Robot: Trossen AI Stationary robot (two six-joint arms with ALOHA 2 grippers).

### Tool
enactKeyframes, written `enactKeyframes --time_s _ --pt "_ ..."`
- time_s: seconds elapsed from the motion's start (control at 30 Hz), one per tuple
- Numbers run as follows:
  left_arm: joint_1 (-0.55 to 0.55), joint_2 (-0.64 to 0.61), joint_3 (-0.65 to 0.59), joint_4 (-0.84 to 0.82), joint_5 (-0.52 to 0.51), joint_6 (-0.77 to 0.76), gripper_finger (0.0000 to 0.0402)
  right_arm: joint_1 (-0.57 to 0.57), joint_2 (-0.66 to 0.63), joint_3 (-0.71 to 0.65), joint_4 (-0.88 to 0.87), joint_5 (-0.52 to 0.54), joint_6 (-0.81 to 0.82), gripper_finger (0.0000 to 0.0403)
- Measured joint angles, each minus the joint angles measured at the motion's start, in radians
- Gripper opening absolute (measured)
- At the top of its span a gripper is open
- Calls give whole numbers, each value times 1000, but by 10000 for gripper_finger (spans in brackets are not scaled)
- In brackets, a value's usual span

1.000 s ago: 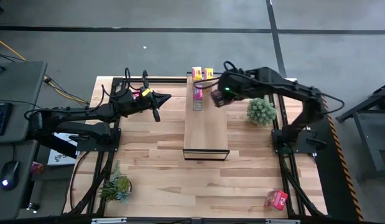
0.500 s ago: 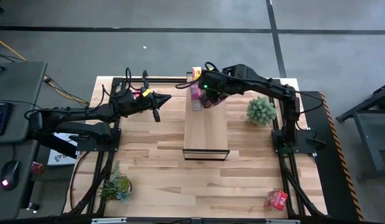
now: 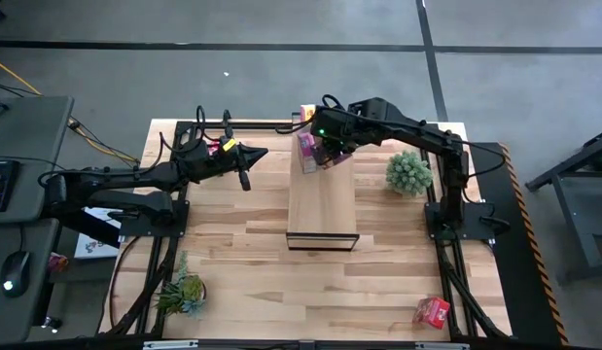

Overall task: Stack cereal on shelf
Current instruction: Put the purple cereal box on the shelf

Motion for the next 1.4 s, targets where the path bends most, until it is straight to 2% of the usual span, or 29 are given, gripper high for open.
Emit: enactKeyframes --time_s 0.4,0.67,1.1,1.4 --pt "0 0 0 -4 0 -9 0 -4 0 0 0 15 -2 142" --pt "0 0 0 -4 0 -14 0 -25 0 -83 6 1 -20 144" --pt "0 0 0 -3 3 3 0 -30 0 -116 22 10 -40 245" --pt "0 0 0 -2 3 7 0 -30 -3 -115 141 30 -199 259"
